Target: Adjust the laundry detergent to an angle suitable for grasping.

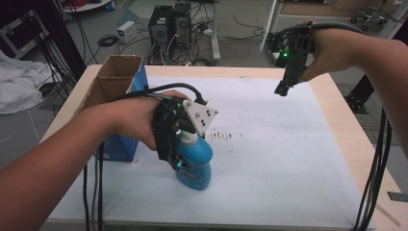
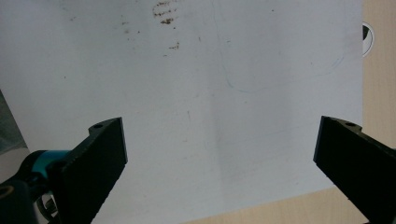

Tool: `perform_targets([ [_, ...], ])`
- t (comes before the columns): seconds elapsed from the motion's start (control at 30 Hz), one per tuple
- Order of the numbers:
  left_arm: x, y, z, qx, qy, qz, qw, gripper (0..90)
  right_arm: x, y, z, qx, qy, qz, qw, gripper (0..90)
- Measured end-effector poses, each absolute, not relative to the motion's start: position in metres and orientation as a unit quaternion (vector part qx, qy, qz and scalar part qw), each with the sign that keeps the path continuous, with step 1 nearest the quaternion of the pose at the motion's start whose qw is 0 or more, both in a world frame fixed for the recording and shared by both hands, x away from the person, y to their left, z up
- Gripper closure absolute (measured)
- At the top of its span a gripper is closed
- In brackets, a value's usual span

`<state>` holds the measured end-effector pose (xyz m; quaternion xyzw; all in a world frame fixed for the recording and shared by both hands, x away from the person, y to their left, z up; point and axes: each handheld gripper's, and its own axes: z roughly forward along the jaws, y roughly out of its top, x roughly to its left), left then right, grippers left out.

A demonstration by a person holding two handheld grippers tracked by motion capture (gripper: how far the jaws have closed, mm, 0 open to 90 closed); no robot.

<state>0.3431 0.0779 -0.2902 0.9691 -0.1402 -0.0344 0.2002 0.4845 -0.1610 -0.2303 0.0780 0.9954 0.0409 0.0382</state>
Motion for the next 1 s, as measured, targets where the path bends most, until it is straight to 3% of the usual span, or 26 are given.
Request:
perform_targets([
  [1.0, 0.344, 0.107, -0.258, 0.986, -0.102, 0.007, 0.134, 7.9, 0.482, -0.159, -0.229, 0.076, 0.995, 0.041, 0.039, 1.7],
])
